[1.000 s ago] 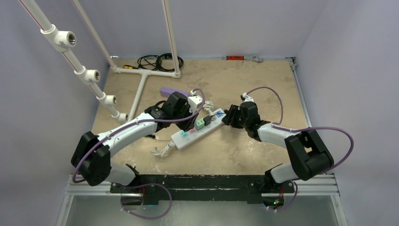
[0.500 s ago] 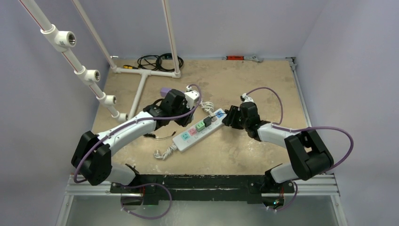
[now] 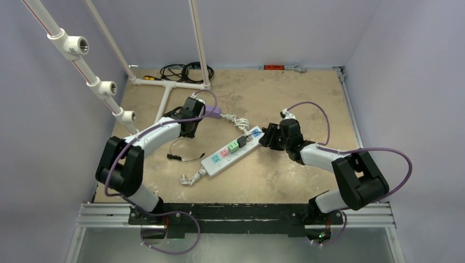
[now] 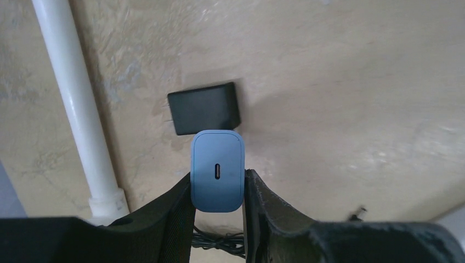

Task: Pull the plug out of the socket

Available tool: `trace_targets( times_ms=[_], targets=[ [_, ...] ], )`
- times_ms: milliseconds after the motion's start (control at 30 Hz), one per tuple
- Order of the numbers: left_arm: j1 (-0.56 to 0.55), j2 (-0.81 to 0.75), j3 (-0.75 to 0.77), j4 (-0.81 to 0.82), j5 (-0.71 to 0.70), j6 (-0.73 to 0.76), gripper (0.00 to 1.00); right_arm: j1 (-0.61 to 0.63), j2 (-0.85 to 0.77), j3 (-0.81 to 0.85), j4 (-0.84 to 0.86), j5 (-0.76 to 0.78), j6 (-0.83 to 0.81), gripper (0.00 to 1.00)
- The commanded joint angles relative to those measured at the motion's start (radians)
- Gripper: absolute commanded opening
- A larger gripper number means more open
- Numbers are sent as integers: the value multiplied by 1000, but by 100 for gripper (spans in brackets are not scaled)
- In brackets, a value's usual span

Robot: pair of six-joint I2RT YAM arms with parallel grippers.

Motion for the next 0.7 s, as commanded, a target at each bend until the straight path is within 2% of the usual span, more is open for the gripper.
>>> trace_targets(
  times_ms=[0,233,667],
  targets=[
    [54,69,63,-70,-61,-28,0,-2,-19,-12,-15,-10,-15,54],
    [70,123,73,-82,-50,-34,0,-3,-14,-8,-16,-10,-15,54],
    [71,125,89,-96,6,-37,50,-2,-11,-7,-15,-10,-16,54]
  ],
)
